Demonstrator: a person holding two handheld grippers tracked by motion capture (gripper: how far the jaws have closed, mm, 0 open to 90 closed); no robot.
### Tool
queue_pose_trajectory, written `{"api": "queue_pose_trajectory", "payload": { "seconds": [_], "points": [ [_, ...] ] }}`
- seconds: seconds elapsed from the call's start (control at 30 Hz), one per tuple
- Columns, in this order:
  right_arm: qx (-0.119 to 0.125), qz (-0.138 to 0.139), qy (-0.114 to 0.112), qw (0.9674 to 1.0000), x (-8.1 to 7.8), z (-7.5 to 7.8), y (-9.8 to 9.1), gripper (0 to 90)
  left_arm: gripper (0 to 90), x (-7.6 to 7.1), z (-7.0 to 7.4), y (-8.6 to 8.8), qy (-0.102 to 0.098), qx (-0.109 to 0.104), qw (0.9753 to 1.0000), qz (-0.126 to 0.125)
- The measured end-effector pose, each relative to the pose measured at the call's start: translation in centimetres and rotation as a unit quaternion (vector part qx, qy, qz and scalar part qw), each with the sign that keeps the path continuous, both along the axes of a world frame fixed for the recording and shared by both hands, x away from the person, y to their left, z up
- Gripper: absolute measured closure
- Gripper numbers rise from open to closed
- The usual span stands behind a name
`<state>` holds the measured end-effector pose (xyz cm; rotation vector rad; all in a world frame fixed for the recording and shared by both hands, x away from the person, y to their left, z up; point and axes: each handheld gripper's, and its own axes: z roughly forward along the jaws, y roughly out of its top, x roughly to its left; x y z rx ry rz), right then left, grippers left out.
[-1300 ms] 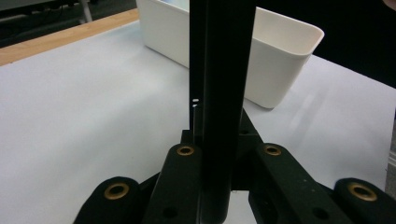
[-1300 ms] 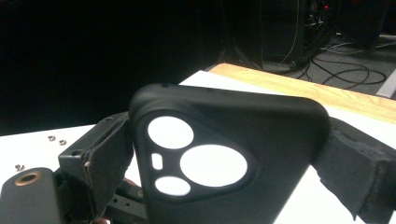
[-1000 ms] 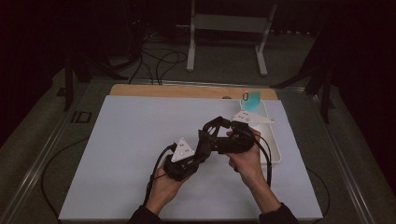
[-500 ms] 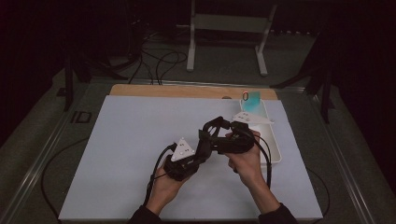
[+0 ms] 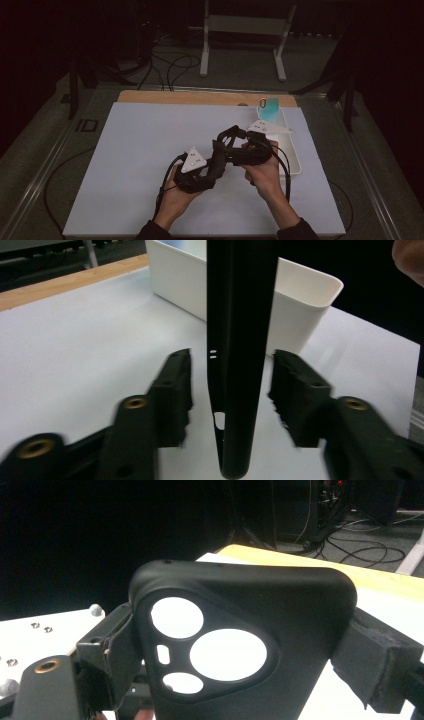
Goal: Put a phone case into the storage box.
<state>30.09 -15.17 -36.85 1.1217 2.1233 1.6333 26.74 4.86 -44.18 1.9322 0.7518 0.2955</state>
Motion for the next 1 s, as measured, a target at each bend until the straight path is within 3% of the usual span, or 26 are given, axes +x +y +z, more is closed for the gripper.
{"api": "queue_pose_trajectory", "payload": {
  "seconds": [0.33, 0.7, 1.0],
  "points": [
    [-0.003, -0.003, -0.001, 1.0000, 0.0, -0.2, -0.4, 14.0, 14.7, -0.2, 0.4, 0.6, -0.014, -0.003, 0.9994, 0.030],
    [-0.004, -0.003, 0.001, 1.0000, -0.1, -0.4, -0.5, 14.0, 2.1, -0.2, 0.9, 1.7, -0.024, -0.004, 0.9990, 0.039],
    [-0.004, -0.004, 0.000, 1.0000, 0.0, -0.5, -0.7, 14.0, 0.0, -0.2, 0.8, 2.8, -0.037, 0.010, 0.9978, 0.053]
  ]
}}
